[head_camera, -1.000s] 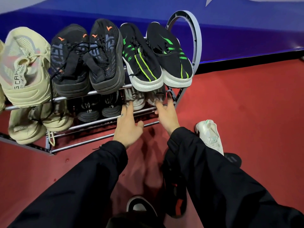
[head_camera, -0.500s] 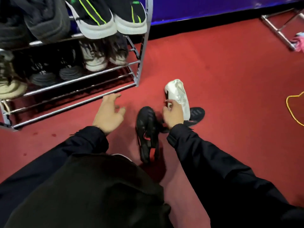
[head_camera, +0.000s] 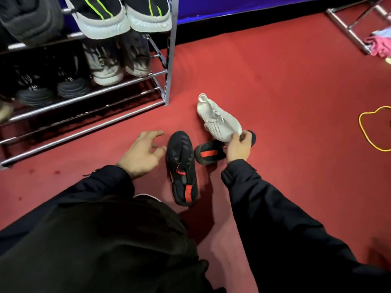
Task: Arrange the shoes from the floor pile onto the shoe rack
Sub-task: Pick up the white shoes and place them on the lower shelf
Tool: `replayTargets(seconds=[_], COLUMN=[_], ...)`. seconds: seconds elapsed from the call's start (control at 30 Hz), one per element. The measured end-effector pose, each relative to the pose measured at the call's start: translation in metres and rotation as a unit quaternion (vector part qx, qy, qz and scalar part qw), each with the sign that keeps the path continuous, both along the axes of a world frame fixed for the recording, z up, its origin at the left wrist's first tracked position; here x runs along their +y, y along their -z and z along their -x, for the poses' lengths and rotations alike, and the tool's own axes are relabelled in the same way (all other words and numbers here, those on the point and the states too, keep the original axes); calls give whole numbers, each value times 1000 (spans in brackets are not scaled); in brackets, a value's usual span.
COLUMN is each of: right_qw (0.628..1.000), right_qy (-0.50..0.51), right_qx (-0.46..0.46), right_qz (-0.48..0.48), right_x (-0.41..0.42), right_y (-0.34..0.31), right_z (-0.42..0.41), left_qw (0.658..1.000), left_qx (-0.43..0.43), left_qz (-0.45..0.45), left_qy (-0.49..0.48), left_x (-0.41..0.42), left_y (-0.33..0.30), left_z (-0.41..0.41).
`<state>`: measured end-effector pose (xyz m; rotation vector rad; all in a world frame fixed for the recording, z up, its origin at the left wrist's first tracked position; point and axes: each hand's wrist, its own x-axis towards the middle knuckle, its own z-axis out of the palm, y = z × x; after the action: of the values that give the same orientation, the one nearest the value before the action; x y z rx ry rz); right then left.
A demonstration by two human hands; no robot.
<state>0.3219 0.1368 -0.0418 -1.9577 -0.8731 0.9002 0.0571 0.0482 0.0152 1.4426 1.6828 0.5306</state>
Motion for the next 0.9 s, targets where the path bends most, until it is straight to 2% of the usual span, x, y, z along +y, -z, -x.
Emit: replayTargets(seconds=[0.07,0.13,0.17,0.23,0.27,0.3,0.37,0.43,0.5,0.57,0.63,0.7,0.73,0.83,0.9], right_qw=[997,988,982,972,967,963,959,961,968,972,970,963,962,970,933], right_qy=[-53,-105,-135,-186,-205,-225,-247,-244,-228,-218,-202,-126,-72,79,171], right_qx=[4,10,23,54,63,65,70,85,86,83,134,233,252,199,250], right_qz=[-56,-113,-129,-135,-134,-132,-122,-98,-61,-40,-16,52,77,118,193], right_x=[-4,-6,-7,-14,-18,-23,-32,-38,-44,-50,-57,-64,-68,-91,-117], right_y=[-25,-53,-65,-83,-87,-88,-83,-72,-59,-44,-33,-23,-15,23,47], right_z=[-2,-6,-9,-10,-10,-10,-8,-10,-13,-19,-25,-33,-40,-81,-105], left_qw=[1000,997,991,955,935,925,909,885,884,921,954,966,967,974,978], left_qx=[21,-6,-59,-220,-292,-335,-364,-388,-358,-242,-149,-142,-157,-169,-160], left_qz=[-20,-38,-33,6,45,98,201,253,274,248,203,175,173,149,128], left_qy=[-8,-64,-115,-198,-194,-151,-36,49,126,178,164,125,99,39,30], left_x=[5,13,16,18,13,6,0,-11,-17,-19,-17,-15,-15,-14,-13], left_y=[1,-1,-4,-15,-19,-22,-24,-21,-21,-18,-13,-6,-5,-3,-4], left_z=[-1,-2,-2,0,1,2,-3,-9,-20,-32,-38,-38,-38,-40,-43])
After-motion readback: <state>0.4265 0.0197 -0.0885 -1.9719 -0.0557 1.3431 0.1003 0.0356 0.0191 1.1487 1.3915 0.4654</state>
